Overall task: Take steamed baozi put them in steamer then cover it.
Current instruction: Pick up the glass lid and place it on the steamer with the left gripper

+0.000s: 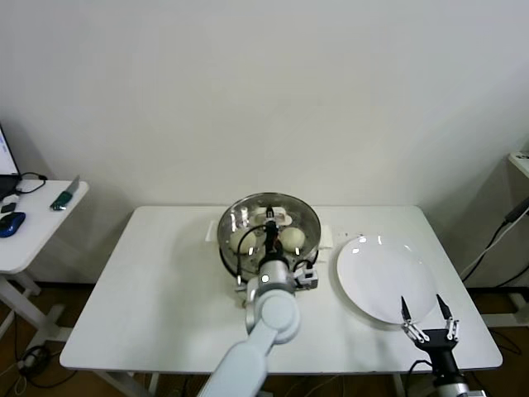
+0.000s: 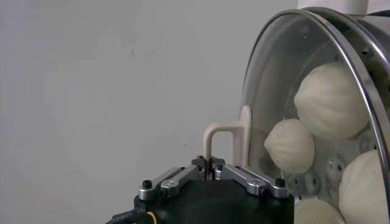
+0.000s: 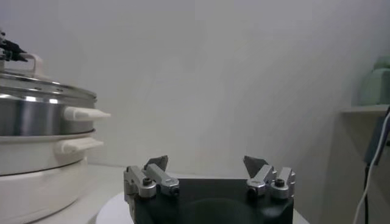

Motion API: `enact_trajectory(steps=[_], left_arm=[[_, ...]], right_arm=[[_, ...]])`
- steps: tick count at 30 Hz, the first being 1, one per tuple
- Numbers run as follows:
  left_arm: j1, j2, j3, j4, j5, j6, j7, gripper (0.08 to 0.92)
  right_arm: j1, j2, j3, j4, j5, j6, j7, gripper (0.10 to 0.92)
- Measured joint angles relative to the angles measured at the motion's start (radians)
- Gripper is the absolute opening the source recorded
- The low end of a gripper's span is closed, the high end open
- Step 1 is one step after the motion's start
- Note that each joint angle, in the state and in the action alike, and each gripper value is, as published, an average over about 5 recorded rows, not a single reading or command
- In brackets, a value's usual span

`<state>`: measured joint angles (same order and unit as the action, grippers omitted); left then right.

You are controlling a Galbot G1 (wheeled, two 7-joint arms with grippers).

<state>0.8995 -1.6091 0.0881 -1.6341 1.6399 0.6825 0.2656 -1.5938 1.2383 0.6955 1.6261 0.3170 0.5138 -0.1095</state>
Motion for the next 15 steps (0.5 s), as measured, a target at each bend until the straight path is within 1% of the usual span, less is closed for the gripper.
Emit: enact_trajectory(steps=[15], left_arm=[[0.016,0.000,-0.016,0.021,-0.012,-0.011,-0.041,0.133]], right_arm=[[0.002,0.005,0.000,0.000,-0.002,0.002,0.000,0.823]])
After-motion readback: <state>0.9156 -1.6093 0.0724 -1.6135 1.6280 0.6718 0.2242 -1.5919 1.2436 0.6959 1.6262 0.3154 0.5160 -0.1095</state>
